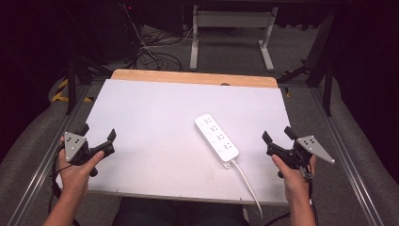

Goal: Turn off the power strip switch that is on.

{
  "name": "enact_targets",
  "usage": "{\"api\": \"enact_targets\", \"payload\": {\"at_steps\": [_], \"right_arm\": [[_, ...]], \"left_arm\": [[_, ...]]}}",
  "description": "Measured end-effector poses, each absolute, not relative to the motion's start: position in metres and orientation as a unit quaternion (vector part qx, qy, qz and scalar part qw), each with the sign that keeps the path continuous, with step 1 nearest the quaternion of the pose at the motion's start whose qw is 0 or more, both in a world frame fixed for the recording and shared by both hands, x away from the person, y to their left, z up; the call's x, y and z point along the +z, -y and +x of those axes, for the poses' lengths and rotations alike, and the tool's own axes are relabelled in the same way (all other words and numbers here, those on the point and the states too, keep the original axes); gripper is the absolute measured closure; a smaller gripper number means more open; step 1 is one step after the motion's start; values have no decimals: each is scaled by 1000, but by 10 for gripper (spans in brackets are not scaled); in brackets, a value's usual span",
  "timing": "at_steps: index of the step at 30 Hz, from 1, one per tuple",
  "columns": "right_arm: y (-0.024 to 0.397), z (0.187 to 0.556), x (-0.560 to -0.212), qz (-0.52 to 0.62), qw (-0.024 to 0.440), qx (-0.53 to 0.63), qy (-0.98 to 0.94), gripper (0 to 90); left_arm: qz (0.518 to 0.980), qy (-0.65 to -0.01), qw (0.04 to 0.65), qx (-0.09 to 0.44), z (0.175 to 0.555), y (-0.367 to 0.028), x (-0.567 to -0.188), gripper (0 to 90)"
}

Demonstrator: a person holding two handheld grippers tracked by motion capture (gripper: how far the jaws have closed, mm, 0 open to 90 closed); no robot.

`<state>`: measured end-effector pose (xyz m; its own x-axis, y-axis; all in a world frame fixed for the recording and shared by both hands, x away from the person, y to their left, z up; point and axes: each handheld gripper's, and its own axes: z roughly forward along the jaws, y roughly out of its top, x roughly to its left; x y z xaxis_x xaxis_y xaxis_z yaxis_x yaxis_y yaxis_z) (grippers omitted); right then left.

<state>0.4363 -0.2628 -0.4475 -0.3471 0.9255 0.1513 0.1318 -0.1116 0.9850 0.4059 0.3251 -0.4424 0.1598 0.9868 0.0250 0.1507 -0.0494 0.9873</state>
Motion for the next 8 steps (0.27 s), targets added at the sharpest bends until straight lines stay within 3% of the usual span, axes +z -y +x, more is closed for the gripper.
{"api": "enact_targets", "payload": {"at_steps": [8], "right_arm": [[264, 438, -448, 461, 337, 588, -573, 107]], "left_arm": [[585, -487, 488, 426, 409, -325, -443, 85]]}}
